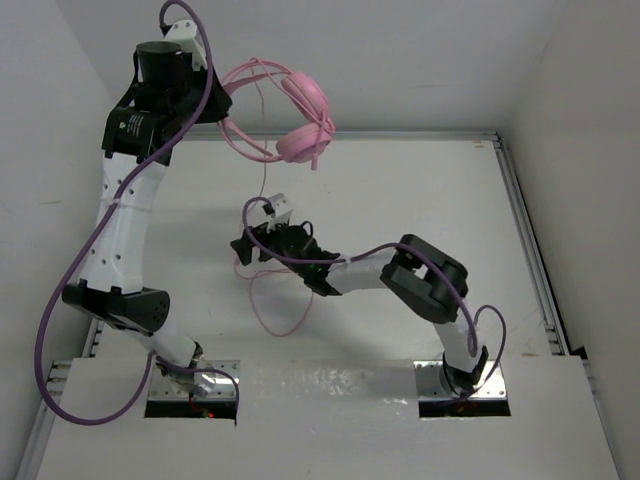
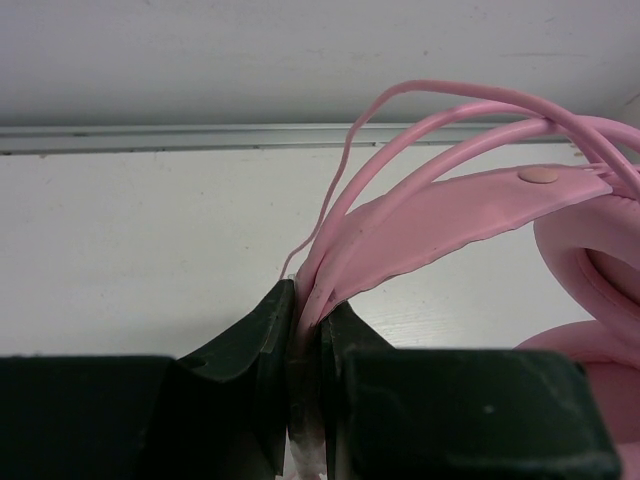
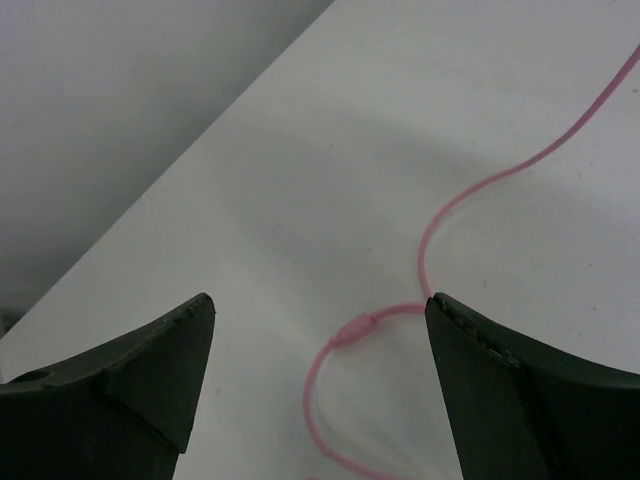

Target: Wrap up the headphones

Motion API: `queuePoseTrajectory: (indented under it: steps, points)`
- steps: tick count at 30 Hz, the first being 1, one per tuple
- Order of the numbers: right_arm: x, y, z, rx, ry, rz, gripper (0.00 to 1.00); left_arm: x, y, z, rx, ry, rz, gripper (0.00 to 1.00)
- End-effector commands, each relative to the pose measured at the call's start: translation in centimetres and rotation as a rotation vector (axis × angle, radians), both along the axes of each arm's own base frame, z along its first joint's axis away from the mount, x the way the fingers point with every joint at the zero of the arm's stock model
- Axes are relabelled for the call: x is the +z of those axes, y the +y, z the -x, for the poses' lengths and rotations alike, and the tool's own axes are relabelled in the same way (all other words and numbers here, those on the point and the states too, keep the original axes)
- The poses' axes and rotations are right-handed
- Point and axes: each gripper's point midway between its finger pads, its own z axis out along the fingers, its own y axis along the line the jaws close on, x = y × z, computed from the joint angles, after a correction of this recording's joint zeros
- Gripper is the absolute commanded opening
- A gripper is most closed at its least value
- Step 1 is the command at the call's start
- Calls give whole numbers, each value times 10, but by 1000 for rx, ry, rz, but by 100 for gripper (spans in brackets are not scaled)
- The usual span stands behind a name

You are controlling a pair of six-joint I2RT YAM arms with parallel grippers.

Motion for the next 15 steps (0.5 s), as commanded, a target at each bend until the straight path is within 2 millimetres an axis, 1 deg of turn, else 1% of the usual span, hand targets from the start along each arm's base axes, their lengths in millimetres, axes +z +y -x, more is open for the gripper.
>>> queuePoseTrajectory:
  steps: [1, 2, 3, 4, 5, 6, 7, 8, 9, 11, 12, 13, 15]
  points:
    - [-3, 0, -41, -251, -61, 23, 85, 48, -8, -4, -18, -161, 84, 0]
    - [-5, 6, -53, -299, -53, 16, 87, 54, -9, -2, -25, -174, 90, 0]
    - [-13, 5, -59, -331, -45, 41, 87, 58, -12, -1, -36, -184, 93, 0]
    - [-28, -5, -67, -397, -24, 124, 87, 61, -14, 1, -46, -192, 96, 0]
    - [-26, 3, -76, -422, -27, 142, 87, 69, -15, 3, -52, -214, 101, 0]
    - [-43, -2, -77, -436, 7, 236, 87, 73, -15, 4, -56, -224, 103, 0]
    - [-34, 9, -82, -423, 5, 227, 87, 75, -15, 5, -56, -230, 103, 0]
    - [-40, 12, -82, -404, 10, 247, 87, 77, -15, 4, -55, -237, 101, 0]
    - [-53, 16, -80, -382, 24, 279, 87, 78, -14, 5, -55, -238, 98, 0]
    - [-65, 21, -78, -353, 59, 287, 86, 79, -15, 5, -56, -242, 99, 0]
    - [-80, 21, -75, -344, 84, 317, 86, 79, -15, 5, -60, -244, 98, 0]
    - [-81, 30, -72, -294, 97, 306, 84, 82, -15, 5, -61, -253, 100, 0]
    - [-86, 41, -68, -226, 98, 307, 83, 86, -15, 6, -63, -262, 100, 0]
